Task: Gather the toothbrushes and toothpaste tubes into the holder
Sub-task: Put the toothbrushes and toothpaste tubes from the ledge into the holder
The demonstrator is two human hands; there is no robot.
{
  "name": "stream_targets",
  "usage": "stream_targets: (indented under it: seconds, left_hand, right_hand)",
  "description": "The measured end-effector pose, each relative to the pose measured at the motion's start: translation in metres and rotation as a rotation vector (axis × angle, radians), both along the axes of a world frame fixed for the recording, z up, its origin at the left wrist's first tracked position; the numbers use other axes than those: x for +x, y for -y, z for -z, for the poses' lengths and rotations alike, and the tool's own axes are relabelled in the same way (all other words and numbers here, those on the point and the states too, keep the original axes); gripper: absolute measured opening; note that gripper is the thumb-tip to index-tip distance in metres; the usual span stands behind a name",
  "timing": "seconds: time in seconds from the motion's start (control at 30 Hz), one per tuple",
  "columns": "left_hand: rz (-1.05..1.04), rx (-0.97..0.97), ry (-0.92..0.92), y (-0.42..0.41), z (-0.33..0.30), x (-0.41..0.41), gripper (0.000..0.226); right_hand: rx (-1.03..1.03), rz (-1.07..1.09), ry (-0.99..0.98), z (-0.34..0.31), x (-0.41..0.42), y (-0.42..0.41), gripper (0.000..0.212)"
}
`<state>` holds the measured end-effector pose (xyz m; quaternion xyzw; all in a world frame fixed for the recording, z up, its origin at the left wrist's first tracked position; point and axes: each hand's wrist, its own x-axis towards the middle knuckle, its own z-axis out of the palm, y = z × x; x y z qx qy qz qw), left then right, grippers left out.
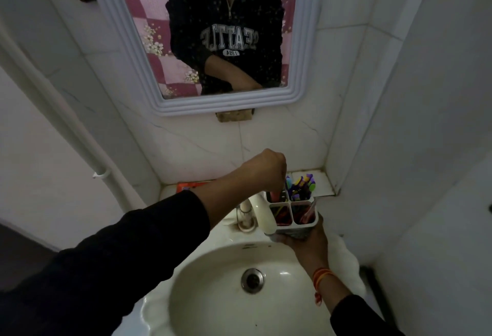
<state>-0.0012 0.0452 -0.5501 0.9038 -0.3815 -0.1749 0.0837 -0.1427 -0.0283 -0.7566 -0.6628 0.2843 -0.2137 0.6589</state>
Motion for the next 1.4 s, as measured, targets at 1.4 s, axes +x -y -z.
stream_targets:
  seconds: [1.4]
  left_hand:
    - [-0.303,0.092,0.156,-0.103,0.086,0.106,0.054]
  right_hand:
    - [0.302,-0.022,0.112,-0.020,0.001,-0.007,0.115]
